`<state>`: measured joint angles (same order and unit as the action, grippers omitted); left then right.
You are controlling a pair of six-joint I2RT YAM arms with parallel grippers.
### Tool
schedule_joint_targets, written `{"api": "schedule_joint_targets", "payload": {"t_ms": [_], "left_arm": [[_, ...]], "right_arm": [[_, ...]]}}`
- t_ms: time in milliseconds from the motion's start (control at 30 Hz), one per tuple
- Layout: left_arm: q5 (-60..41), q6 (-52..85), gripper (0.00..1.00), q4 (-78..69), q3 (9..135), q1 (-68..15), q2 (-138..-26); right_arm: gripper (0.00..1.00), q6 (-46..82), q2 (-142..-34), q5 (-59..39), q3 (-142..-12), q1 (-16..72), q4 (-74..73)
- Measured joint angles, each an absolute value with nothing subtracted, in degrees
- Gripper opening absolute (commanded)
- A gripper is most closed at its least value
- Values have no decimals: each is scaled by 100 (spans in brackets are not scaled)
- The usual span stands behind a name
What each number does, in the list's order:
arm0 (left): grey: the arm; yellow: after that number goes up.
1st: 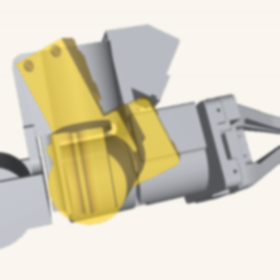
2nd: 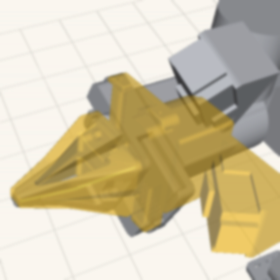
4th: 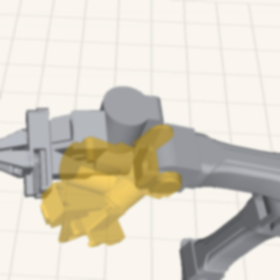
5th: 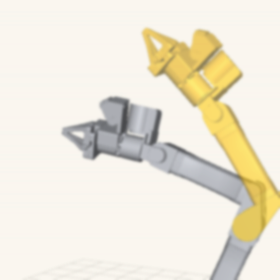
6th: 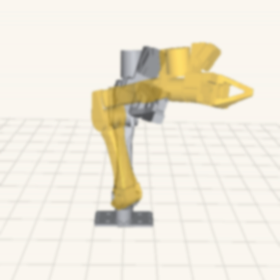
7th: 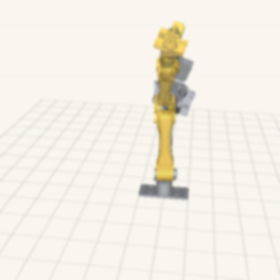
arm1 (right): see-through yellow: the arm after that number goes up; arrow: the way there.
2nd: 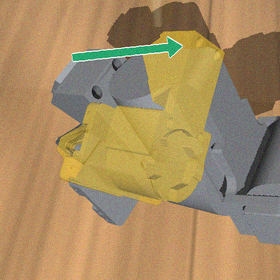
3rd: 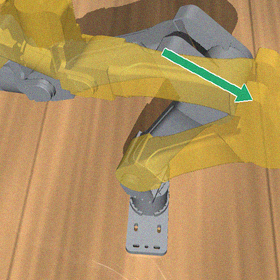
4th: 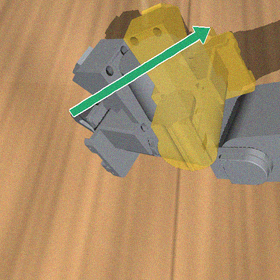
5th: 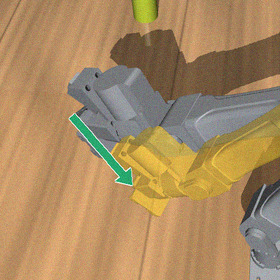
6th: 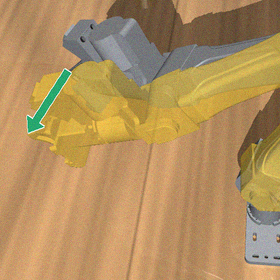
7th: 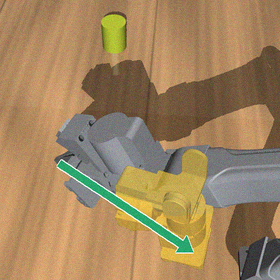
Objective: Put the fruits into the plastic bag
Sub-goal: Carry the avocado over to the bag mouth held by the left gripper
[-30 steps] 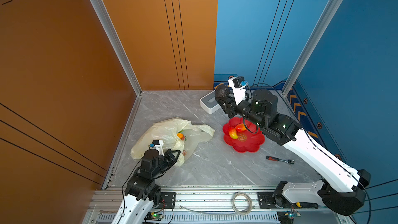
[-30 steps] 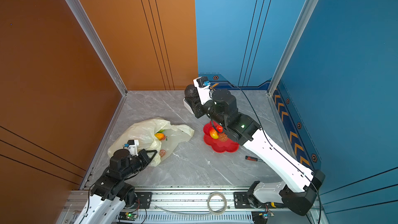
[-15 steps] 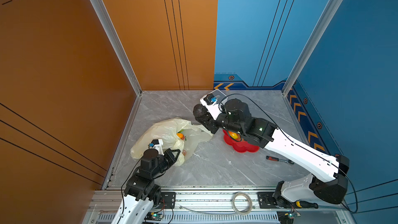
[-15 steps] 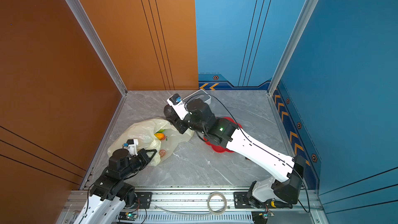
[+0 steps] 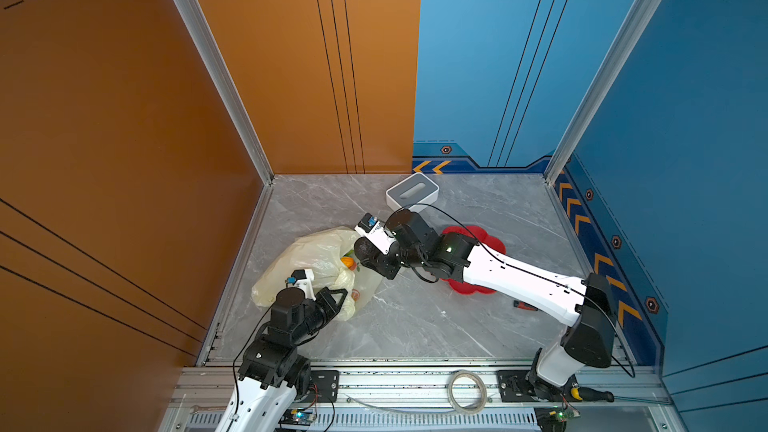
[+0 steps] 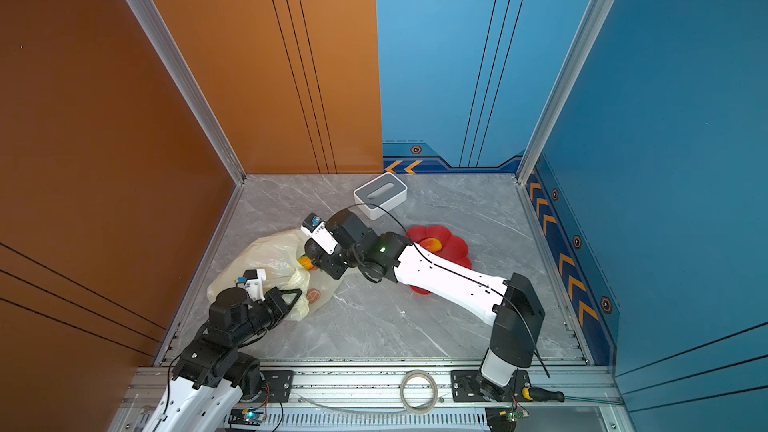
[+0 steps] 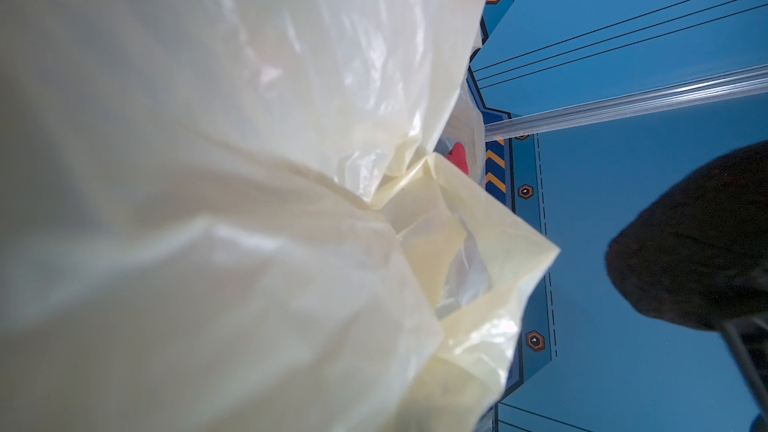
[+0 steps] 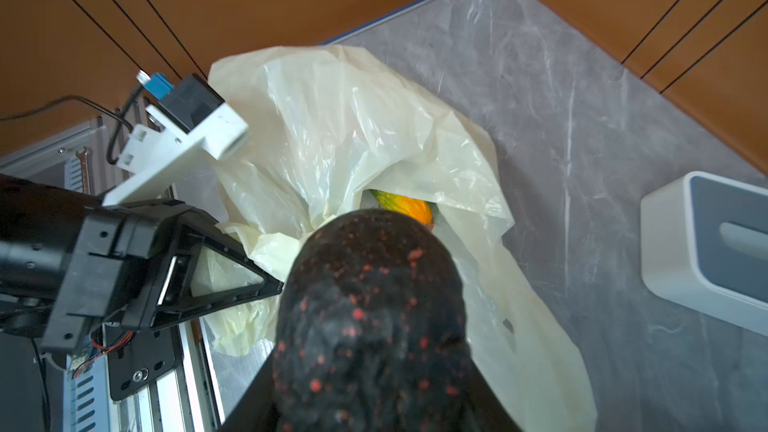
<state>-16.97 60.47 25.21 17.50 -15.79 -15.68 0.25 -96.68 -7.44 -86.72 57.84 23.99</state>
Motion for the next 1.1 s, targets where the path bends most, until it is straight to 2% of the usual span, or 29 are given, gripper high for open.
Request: {"api": "schedule_joint_targets", "payload": {"t_ms": [633, 1100], "left_arm": [[-1697, 6047, 0, 2644, 1815, -1562, -1520], [-1699, 6049, 0, 2646, 1826, -1535, -1520]], "right_arm": [[26, 821, -10947, -1413, -8440, 5365, 2152], [26, 2521, -11662, -1671, -8414, 5166, 1319]]}}
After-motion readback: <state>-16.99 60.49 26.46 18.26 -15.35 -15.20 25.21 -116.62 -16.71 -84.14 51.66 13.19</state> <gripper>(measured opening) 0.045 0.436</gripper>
